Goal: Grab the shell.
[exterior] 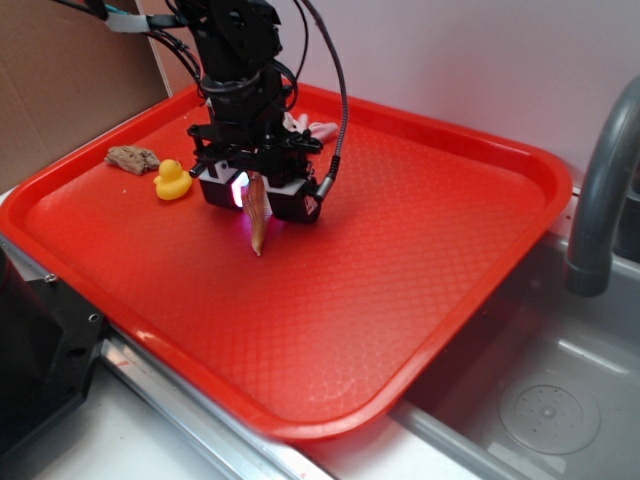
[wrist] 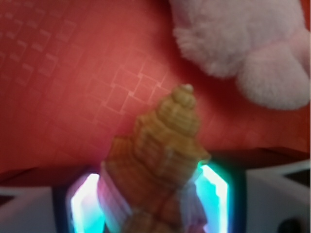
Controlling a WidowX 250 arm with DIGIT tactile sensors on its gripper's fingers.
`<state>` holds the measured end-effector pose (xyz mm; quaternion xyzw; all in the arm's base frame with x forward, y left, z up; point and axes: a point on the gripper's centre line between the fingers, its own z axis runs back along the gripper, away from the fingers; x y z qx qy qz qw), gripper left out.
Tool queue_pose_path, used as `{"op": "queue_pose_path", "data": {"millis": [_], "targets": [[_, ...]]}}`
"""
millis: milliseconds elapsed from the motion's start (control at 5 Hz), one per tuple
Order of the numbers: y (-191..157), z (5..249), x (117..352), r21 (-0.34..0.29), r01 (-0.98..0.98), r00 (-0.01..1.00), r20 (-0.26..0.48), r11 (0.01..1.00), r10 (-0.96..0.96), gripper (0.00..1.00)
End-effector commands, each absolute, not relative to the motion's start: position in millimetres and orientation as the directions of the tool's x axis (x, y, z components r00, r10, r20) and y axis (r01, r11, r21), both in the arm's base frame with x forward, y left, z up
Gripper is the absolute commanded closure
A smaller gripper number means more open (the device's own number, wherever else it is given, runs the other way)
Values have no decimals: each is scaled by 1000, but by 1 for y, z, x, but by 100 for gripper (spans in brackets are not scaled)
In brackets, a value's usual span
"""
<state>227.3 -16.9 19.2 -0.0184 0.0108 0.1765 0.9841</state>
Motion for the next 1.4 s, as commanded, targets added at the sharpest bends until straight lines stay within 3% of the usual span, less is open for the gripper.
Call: {"op": "queue_pose_path", "data": {"millis": [0,200,400,600,800,1200], "targets": [[1,88,222,-60,-225,974,-6,973,225,100],[15,138,207,-92,-141,990,-34,986,138,100],[31,187,187,-108,-94,995,21,990,96,100],[36,233,172,-80,-66,993,88,995,73,100],[34,250,167,-57,-36,988,147,998,45,100],[28,241,174,-35,-33,992,119,999,37,100]]}}
